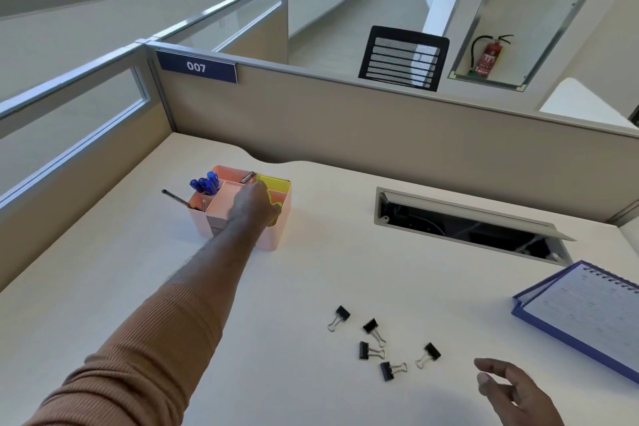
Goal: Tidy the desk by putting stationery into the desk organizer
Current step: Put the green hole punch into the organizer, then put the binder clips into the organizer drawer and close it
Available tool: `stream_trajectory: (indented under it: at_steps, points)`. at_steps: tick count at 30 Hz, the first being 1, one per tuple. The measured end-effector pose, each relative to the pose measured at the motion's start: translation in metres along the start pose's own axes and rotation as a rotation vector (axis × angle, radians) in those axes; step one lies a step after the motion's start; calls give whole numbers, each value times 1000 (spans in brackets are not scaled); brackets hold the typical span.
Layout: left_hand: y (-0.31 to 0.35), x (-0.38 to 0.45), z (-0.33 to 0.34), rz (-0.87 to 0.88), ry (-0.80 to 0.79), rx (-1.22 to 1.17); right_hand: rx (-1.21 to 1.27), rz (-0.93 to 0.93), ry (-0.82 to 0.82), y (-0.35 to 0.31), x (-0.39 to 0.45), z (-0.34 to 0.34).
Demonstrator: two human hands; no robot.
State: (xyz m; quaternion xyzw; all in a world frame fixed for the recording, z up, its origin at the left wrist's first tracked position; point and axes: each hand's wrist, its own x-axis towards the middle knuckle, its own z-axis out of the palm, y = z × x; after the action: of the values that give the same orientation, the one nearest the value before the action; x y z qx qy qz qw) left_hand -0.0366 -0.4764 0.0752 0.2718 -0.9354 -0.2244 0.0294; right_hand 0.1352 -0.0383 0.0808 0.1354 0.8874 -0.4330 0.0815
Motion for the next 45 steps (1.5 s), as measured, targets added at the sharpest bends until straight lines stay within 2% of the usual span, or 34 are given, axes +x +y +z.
stream_trajectory:
  at_steps: [9,16,19,22,25,31,34,40,45]
  points:
    - [-11,-10,8,193,89,358,1,-9,-17,1,-1,6]
    - [-14,-12,6,223,-8,312,0,-37,-44,-8,1,16]
    - [-22,-18,2,197,40,90,-33,-125,-81,-19,10,30]
    - [-33,-35,0,134,229,-211,-96,-265,-139,-44,28,57]
    - [-49,-58,-1,-13,296,-458,-172,-425,-208,-85,45,98]
    - [-85,-79,20,-425,186,-886,-416,-801,-222,-179,62,189]
    - [-88,-75,26,-543,96,-1028,-554,-928,-182,-218,67,228]
    - [-82,-59,32,-639,-70,-1240,-788,-970,-121,-255,74,281]
    - [-81,-49,39,-739,-94,-1334,-945,-964,-99,-264,81,303]
